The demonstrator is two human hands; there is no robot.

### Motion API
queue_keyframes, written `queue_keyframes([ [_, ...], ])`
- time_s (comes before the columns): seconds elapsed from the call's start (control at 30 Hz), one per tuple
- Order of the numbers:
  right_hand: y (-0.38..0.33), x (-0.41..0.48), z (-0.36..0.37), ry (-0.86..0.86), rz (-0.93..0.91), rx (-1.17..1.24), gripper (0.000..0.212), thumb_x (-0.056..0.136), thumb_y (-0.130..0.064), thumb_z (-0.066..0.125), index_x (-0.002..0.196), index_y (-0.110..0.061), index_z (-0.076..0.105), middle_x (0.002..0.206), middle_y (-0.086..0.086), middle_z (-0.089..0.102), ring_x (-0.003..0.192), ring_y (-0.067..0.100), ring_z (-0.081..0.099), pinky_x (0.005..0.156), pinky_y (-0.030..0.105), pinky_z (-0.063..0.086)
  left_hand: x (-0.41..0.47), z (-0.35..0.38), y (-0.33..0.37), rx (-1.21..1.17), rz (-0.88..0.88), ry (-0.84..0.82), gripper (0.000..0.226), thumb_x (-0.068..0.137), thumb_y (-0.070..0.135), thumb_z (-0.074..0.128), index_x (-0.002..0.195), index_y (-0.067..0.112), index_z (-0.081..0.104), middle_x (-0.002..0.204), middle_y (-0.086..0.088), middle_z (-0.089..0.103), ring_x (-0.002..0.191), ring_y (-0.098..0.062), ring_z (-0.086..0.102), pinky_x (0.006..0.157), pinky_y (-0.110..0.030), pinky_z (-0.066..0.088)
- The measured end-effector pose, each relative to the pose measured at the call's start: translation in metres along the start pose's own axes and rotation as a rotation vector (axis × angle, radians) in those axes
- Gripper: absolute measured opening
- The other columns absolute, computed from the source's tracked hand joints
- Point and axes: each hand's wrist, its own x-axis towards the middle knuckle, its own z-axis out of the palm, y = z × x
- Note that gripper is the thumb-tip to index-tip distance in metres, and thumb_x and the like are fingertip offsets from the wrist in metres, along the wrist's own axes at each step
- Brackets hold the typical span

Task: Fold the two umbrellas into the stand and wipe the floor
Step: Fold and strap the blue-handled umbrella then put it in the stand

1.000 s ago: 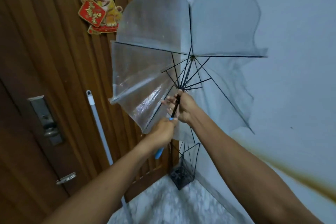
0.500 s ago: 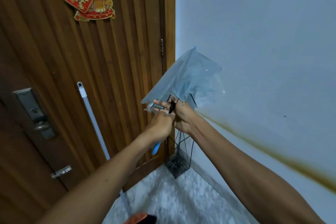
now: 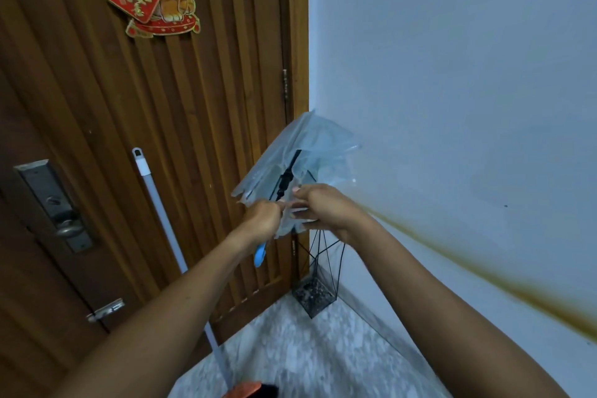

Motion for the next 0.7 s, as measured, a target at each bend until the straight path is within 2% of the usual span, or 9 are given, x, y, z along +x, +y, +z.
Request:
queue_keyframes([
  [0.07,-0.010,-0.011,-0.011,0.110,-0.172,-0.104,0.021,0.098,-0.022,0.057,0.106,-0.011,0.072,0.108,0.003,0.074,0.094,0.020,0.072,0.085,0.036,0.056,0.007,0.002,-0.008,0.030,-0.017,0.046,0.031,0.101,0.030,0.043,0.095,0.010,0.066,0.068,-0.010,0.055,0.054,-0.022,0.046,0.065,-0.033,0.040],
  [0.17,-0.030,-0.010,-0.024,0.472,-0.423,-0.166,0.022,0.091,-0.033,0.059,0.081,-0.020,0.074,0.090,-0.006,0.077,0.086,0.017,0.073,0.082,0.036,0.056,0.011,0.008,-0.014,0.064,-0.036,0.119,0.036,0.100,0.035,0.046,0.106,0.004,0.064,0.098,-0.016,0.067,0.084,-0.031,0.063,0.077,-0.037,0.049],
  [0.23,-0.042,0.000,-0.028,0.570,-0.454,-0.188,0.021,0.091,-0.041,0.058,0.090,-0.025,0.071,0.107,-0.009,0.073,0.103,0.015,0.067,0.090,0.036,0.052,0.009,0.012,-0.012,0.132,-0.016,0.151,0.039,0.101,0.038,0.044,0.106,0.004,0.064,0.103,-0.015,0.066,0.091,-0.032,0.063,0.079,-0.038,0.050],
  [0.33,-0.052,0.024,-0.031,0.475,-0.295,-0.248,0.057,0.096,-0.054,0.051,0.140,-0.018,0.053,0.148,0.003,0.051,0.135,0.023,0.049,0.105,0.039,0.041,0.004,0.015,-0.006,0.165,0.044,0.151,0.042,0.100,0.038,0.042,0.100,0.003,0.065,0.100,-0.017,0.067,0.080,-0.030,0.061,0.068,-0.033,0.043],
  [0.4,-0.054,0.034,-0.027,0.336,-0.144,-0.117,0.079,0.094,-0.062,0.051,0.153,-0.013,0.034,0.157,0.005,0.039,0.142,0.028,0.040,0.108,0.041,0.037,-0.001,0.016,-0.001,0.178,0.106,0.147,0.042,0.099,0.039,0.041,0.090,0.005,0.064,0.096,-0.018,0.067,0.080,-0.032,0.062,0.066,-0.033,0.041],
  [0.53,-0.045,0.051,-0.014,0.139,-0.022,0.342,0.081,0.074,-0.062,0.076,0.133,-0.011,0.058,0.126,0.003,0.066,0.108,0.024,0.067,0.094,0.041,0.055,-0.022,0.021,0.008,0.284,0.262,0.154,0.045,0.102,0.037,0.041,0.062,0.016,0.041,0.068,-0.006,0.048,0.063,-0.024,0.048,0.054,-0.032,0.028],
  [0.6,-0.036,0.063,-0.007,0.253,-0.058,0.395,0.071,0.061,-0.042,0.091,0.116,-0.006,0.065,0.110,0.010,0.074,0.093,0.026,0.074,0.083,0.042,0.062,-0.027,0.022,0.006,0.344,0.338,0.154,0.045,0.103,0.035,0.041,0.062,0.015,0.037,0.077,-0.013,0.057,0.073,-0.030,0.054,0.059,-0.033,0.029],
  [0.63,-0.033,0.068,-0.004,0.325,-0.070,0.389,0.065,0.058,-0.030,0.092,0.111,-0.005,0.064,0.106,0.014,0.074,0.089,0.028,0.075,0.077,0.045,0.063,-0.027,0.021,0.005,0.355,0.356,0.157,0.045,0.103,0.036,0.042,0.063,0.015,0.037,0.081,-0.016,0.060,0.078,-0.033,0.056,0.061,-0.034,0.030],
  [0.7,-0.030,0.071,0.001,0.412,-0.085,0.356,0.055,0.061,-0.016,0.083,0.109,-0.004,0.059,0.106,0.018,0.070,0.088,0.031,0.073,0.066,0.046,0.064,-0.029,0.017,0.001,0.354,0.378,0.140,0.046,0.101,0.038,0.043,0.062,0.014,0.039,0.070,-0.010,0.056,0.069,-0.030,0.055,0.058,-0.035,0.030],
])
